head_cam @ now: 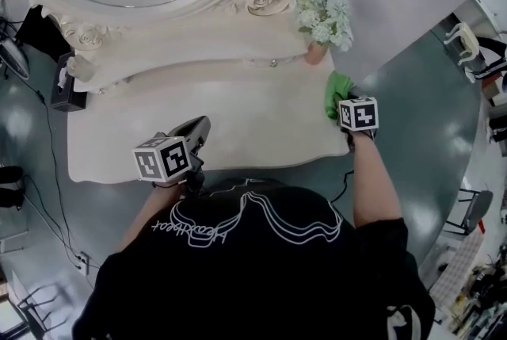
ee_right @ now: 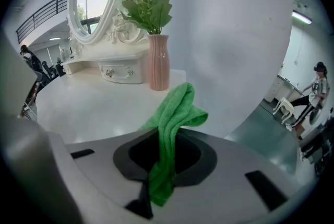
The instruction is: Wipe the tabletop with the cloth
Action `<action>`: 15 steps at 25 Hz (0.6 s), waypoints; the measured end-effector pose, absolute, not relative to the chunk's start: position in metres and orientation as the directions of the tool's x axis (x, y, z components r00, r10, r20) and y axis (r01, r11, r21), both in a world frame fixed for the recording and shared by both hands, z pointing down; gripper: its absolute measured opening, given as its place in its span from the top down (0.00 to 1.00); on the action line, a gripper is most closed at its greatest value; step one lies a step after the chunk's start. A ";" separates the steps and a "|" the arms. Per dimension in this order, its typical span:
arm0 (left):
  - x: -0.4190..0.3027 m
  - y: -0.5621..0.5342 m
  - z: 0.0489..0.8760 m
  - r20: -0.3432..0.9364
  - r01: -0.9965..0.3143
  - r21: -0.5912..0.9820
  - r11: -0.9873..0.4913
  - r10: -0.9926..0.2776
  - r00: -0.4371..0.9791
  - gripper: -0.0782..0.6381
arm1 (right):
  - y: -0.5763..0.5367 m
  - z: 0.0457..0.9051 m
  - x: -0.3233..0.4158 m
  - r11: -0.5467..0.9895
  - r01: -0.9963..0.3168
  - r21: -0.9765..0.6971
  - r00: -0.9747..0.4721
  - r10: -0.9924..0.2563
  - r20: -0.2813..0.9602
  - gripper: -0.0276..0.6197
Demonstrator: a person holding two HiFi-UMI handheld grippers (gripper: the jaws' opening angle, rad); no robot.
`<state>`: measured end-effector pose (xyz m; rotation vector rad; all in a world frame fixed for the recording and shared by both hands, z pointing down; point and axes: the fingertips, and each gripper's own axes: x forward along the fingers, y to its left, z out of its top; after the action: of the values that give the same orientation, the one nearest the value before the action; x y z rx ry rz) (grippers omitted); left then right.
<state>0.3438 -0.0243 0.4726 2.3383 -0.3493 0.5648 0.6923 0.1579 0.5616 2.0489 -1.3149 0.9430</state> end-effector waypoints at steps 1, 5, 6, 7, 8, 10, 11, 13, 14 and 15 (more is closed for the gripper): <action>0.341 -0.027 0.471 0.486 -0.396 0.567 -0.723 -0.095 0.869 0.89 | 0.159 0.560 0.692 -0.399 -0.915 0.062 0.290 -0.543 0.788 0.87; 0.323 -0.042 0.465 0.477 -0.408 0.561 -0.720 -0.122 0.870 0.89 | 0.149 0.545 0.671 -0.359 -0.932 0.059 0.263 -0.554 0.790 0.87; 0.318 -0.048 0.463 0.472 -0.413 0.564 -0.715 -0.132 0.872 0.89 | 0.142 0.540 0.660 -0.328 -0.943 0.049 0.240 -0.572 0.785 0.87; 0.311 -0.053 0.462 0.467 -0.418 0.568 -0.709 -0.141 0.873 0.89 | 0.133 0.535 0.646 -0.297 -0.954 0.038 0.215 -0.591 0.777 0.87; 0.304 -0.058 0.462 0.465 -0.424 0.572 -0.702 -0.149 0.873 0.89 | 0.124 0.528 0.631 -0.266 -0.963 0.028 0.191 -0.611 0.769 0.87; 0.286 -0.069 0.462 0.467 -0.440 0.575 -0.690 -0.165 0.869 0.89 | 0.101 0.514 0.597 -0.206 -0.979 0.008 0.142 -0.648 0.748 0.87; 0.275 -0.075 0.462 0.472 -0.452 0.573 -0.684 -0.175 0.864 0.89 | 0.088 0.508 0.578 -0.173 -0.985 -0.005 0.113 -0.666 0.737 0.87; 0.249 -0.086 0.463 0.481 -0.479 0.569 -0.669 -0.202 0.853 0.89 | 0.058 0.501 0.537 -0.104 -0.994 -0.041 0.043 -0.696 0.716 0.87; 0.235 -0.092 0.462 0.483 -0.492 0.568 -0.660 -0.216 0.848 0.89 | 0.044 0.498 0.514 -0.071 -0.995 -0.063 0.006 -0.708 0.707 0.87; 0.220 -0.097 0.461 0.485 -0.504 0.568 -0.651 -0.230 0.844 0.89 | 0.030 0.496 0.491 -0.040 -0.996 -0.085 -0.031 -0.716 0.697 0.87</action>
<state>0.2205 -0.0974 0.4615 2.2880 -0.5314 0.4845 0.4913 0.0297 0.4961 1.8016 -1.7920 0.8228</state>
